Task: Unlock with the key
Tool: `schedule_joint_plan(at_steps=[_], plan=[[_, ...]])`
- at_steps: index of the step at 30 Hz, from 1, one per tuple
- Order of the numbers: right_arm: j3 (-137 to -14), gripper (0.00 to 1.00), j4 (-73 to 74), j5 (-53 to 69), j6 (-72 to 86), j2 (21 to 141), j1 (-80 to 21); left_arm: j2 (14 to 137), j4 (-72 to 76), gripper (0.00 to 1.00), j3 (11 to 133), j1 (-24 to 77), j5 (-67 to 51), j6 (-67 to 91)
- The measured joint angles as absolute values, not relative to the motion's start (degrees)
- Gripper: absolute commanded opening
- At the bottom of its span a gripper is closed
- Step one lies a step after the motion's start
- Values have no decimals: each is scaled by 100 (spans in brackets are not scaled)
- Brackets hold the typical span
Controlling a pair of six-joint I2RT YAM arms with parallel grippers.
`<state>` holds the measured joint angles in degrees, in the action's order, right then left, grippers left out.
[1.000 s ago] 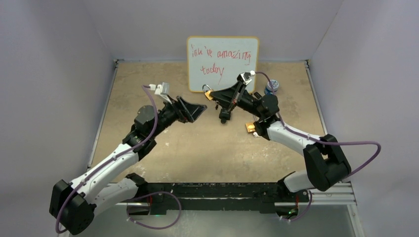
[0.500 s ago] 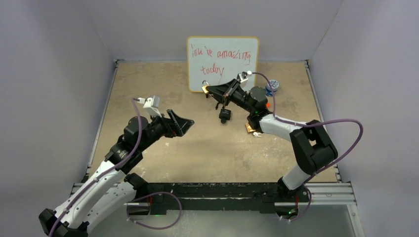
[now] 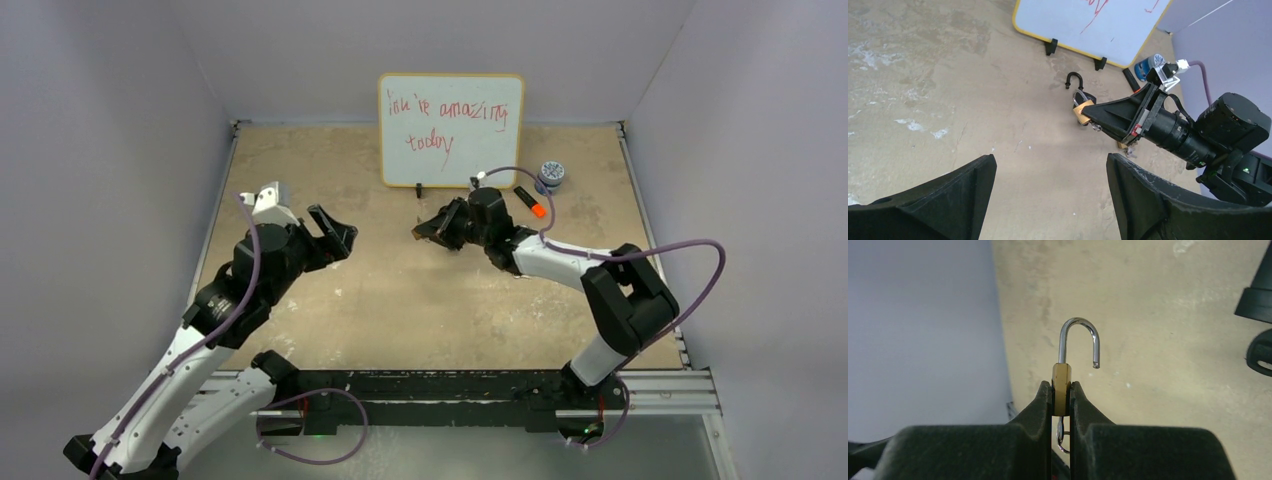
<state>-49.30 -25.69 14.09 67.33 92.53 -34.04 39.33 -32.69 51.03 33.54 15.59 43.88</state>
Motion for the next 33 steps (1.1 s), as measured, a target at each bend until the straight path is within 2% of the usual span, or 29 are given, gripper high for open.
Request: schedule_joint_plan(at_steps=[6,14,16,17,20,25,29,30,33], plan=[[-5356,0,-1752,683,6337,9677,-3881,3988,-3489,83,5103,3354,1562,4383],[-5413,0,-1796,443,6357,10565,-4224,4021,-3798,83,5133,3354,1559,4327],[-5411,4,-1855,410,6368,10674,-4274,3992,-3868,83,5133,3354,1549,4327],[-5404,7,-1909,416,6416,10728,-4283,3970,-3892,83,5133,3354,1544,4327],[-5363,28,-2123,416,6525,10774,-4303,3872,-3924,83,5133,3354,1544,4327],[-5159,52,-2436,392,6724,10770,-4311,3743,-4007,83,5133,3354,1544,4324],[-5162,68,-2473,252,6726,10672,-4324,3791,-4032,82,5146,3354,1542,4324],[-5162,74,-2427,202,6705,10628,-4329,3815,-4047,82,5155,3354,1538,4322],[-5146,83,-2165,8,6646,10403,-4329,3881,-4123,82,5210,3354,1520,4278]])
